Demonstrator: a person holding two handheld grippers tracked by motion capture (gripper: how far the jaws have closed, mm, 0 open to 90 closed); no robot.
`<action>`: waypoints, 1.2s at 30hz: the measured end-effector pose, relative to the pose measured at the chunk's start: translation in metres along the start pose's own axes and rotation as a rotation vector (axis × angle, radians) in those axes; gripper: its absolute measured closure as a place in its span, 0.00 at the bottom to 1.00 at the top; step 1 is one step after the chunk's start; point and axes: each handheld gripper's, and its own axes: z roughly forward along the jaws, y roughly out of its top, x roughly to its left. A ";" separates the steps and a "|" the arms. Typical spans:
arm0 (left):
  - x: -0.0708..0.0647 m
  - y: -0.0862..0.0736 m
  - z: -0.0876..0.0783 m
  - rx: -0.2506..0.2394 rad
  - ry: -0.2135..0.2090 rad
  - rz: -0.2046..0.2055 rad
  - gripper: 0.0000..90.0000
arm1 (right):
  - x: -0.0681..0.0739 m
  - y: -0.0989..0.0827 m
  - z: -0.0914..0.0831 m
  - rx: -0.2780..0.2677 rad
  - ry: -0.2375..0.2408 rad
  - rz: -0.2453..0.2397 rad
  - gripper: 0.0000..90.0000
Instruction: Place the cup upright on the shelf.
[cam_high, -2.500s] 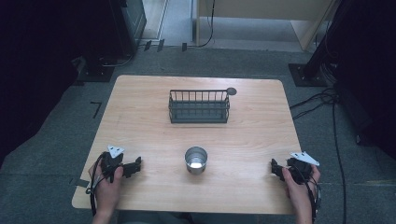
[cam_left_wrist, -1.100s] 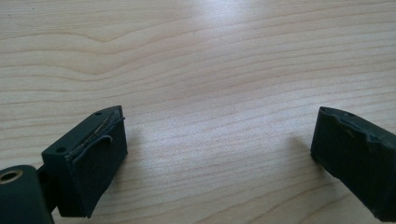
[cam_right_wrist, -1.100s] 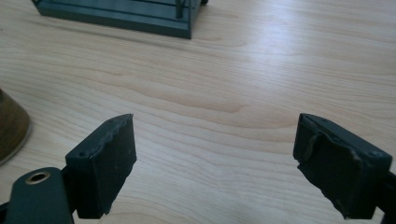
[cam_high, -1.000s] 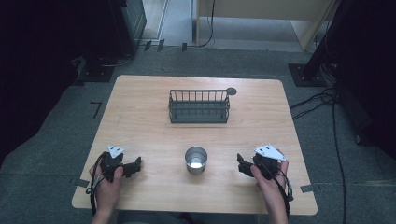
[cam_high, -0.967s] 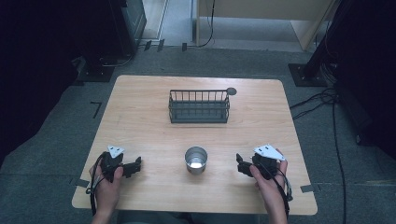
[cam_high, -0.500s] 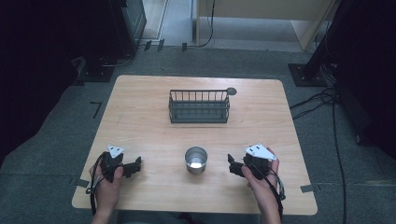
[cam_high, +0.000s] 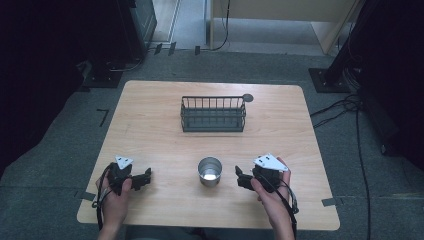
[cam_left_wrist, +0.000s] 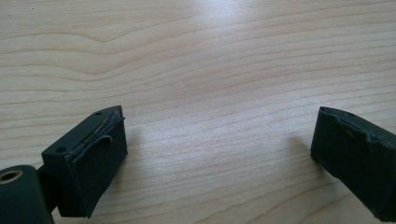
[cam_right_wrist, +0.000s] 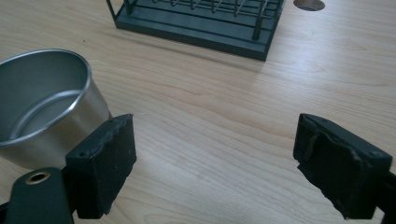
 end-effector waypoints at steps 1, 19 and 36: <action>0.000 0.000 0.000 0.000 0.000 0.000 0.04 | 0.002 0.001 0.000 0.002 0.003 0.000 0.14; -0.001 0.000 0.000 0.000 0.005 -0.006 0.04 | 0.023 0.013 -0.003 -0.015 0.062 -0.003 0.13; -0.001 0.000 0.000 0.000 0.006 -0.006 0.04 | 0.053 0.015 0.007 -0.003 0.172 -0.009 0.06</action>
